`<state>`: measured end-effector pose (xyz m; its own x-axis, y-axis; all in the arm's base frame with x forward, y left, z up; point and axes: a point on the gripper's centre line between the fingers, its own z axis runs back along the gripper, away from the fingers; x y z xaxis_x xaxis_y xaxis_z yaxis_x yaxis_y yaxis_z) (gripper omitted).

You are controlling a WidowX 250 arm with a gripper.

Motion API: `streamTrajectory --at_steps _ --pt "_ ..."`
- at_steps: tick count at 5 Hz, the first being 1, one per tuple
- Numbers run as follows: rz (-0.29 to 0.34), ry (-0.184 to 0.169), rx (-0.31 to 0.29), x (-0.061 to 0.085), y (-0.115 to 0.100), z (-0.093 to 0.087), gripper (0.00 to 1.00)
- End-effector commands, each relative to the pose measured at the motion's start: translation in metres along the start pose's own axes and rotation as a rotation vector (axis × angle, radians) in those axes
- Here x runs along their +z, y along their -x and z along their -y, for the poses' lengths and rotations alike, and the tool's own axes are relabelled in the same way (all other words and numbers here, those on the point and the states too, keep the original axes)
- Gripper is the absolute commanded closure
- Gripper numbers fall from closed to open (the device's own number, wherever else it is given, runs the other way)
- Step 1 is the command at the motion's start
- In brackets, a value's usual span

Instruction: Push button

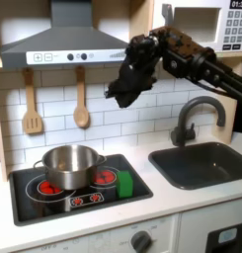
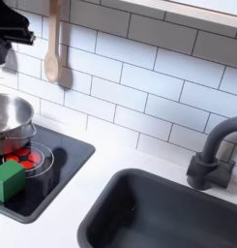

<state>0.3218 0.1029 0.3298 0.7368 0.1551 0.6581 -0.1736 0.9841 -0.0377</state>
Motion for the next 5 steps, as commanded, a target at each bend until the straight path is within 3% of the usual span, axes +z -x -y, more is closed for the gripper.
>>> streamTrajectory --at_steps 1,5 --pt "0.045 -0.007 0.013 0.001 -0.018 -0.013 1.00" --pt "0.131 -0.001 0.042 0.007 -0.052 -0.029 1.00"
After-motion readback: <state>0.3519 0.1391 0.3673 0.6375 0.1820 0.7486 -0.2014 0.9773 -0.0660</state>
